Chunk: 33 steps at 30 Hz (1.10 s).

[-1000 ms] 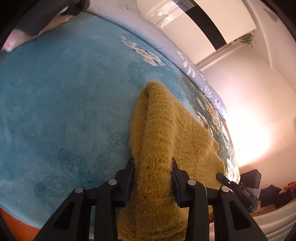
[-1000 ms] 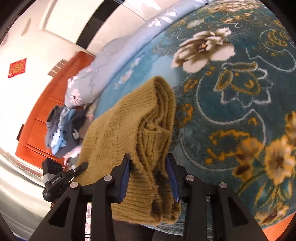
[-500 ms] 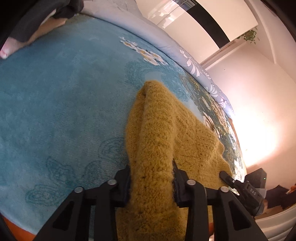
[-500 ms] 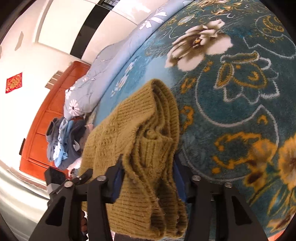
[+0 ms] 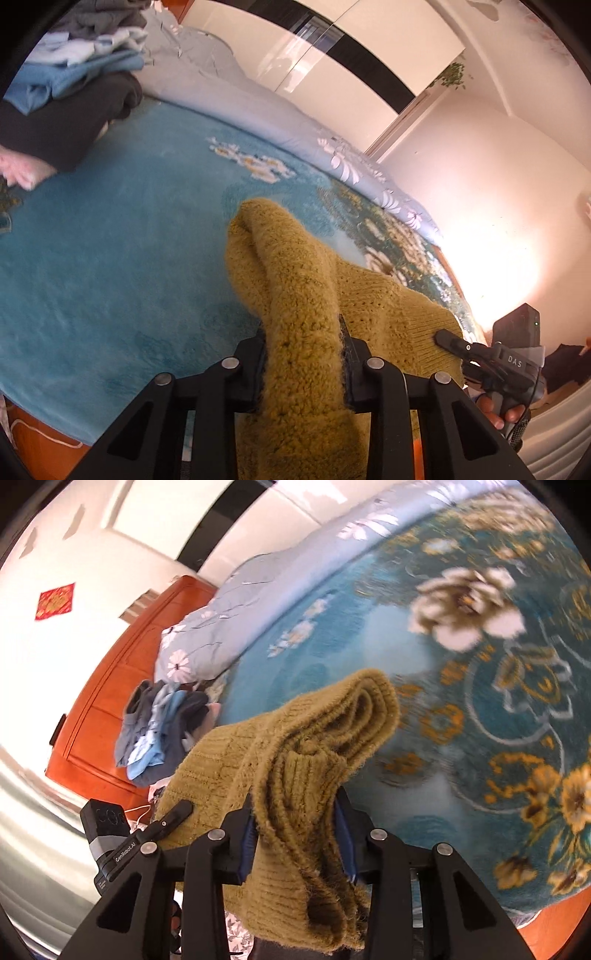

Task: Fold clothes
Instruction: 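Lift the folded sweater with both grippers and carry it toward the clothes stack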

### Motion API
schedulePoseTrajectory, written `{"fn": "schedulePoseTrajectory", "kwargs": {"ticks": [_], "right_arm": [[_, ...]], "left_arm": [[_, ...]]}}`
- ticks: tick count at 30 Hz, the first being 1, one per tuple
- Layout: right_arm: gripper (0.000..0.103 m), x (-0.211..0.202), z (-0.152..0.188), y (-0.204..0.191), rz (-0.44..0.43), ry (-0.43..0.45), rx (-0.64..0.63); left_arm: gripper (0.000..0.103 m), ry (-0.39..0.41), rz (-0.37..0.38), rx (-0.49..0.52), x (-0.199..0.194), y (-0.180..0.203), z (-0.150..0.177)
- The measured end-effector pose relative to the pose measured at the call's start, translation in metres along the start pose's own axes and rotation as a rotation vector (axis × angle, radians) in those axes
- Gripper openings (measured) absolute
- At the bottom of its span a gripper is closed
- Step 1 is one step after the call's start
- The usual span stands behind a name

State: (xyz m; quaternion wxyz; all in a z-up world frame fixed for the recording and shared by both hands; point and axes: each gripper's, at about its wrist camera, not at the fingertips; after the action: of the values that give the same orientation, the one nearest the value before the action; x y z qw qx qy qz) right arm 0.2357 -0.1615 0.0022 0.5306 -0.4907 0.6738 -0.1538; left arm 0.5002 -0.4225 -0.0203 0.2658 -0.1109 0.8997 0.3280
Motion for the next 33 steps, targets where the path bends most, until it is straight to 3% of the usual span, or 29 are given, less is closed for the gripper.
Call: {"fn": "schedulePoseTrajectory", "kwargs": {"ticks": [10, 16, 20, 25, 28, 33], "right_arm": [[0.039, 0.033, -0.033, -0.134, -0.121, 0.018, -0.218], [0.039, 0.066, -0.049, -0.227, -0.205, -0.006, -0.378], [0.039, 0.097, -0.055, -0.28, -0.265, 0.003, -0.471], [0.039, 0.149, -0.076, -0.335, -0.36, -0.004, -0.474], [0.039, 0.183, -0.088, -0.373, -0.364, -0.006, -0.5], [0.04, 0.247, -0.109, -0.415, -0.357, -0.005, -0.527]], "left_arm": [[0.032, 0.242, 0.0, 0.085, -0.109, -0.031, -0.086], [0.032, 0.349, -0.057, 0.166, -0.182, -0.058, -0.136], [0.032, 0.43, -0.106, 0.167, -0.225, -0.085, -0.173], [0.032, 0.48, -0.234, 0.239, -0.256, -0.11, -0.218], [0.032, 0.536, -0.231, 0.233, -0.273, -0.141, -0.247], [0.033, 0.534, -0.293, 0.219, -0.269, -0.195, -0.299]]}}
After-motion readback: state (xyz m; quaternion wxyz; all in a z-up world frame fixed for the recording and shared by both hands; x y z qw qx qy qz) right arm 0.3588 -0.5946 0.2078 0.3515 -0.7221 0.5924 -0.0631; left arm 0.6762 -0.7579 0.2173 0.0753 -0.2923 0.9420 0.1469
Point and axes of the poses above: each gripper's, at about its wrist camera, not at the fingertips, and x roughly the way its jaws point, y to its right, z to its underside, and after that the axes turned 5 degrees about x, right-handed
